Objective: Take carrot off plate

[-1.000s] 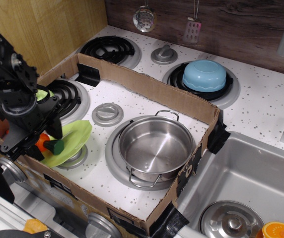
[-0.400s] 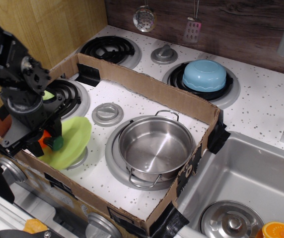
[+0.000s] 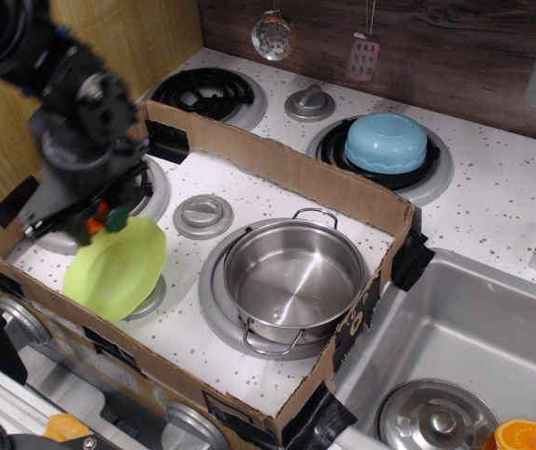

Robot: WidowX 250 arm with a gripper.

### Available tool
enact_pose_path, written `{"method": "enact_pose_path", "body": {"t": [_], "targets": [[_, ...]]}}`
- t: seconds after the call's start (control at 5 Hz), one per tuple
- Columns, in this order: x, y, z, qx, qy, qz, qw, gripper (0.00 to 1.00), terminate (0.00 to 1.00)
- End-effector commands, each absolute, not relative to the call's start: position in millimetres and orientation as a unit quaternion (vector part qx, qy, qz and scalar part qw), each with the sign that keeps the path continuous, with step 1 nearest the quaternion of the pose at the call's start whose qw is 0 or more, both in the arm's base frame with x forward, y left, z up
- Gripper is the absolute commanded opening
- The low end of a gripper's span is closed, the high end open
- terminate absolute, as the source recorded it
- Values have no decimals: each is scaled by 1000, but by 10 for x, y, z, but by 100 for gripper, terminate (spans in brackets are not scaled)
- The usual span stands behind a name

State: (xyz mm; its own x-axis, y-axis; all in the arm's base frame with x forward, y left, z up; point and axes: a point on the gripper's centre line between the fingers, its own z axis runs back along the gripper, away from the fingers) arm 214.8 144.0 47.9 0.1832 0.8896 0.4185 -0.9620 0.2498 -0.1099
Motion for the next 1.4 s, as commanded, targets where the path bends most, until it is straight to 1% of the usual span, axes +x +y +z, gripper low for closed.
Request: {"method": "enact_pose_path", "body": {"t": [0.0, 0.4, 0.6, 0.8, 1.0, 1.2], "targets": [[2576, 1276, 813, 99, -219, 582, 776, 0, 0], [3025, 959, 1008, 126, -225, 545, 798, 0, 0], [3192, 778, 1060, 127, -226, 542, 799, 0, 0], [3325, 589, 911, 106, -205, 558, 797, 0, 0], [3428, 371, 637, 71, -182, 575, 794, 0, 0], [3483, 194, 446, 51, -164, 599, 782, 0, 0]]}}
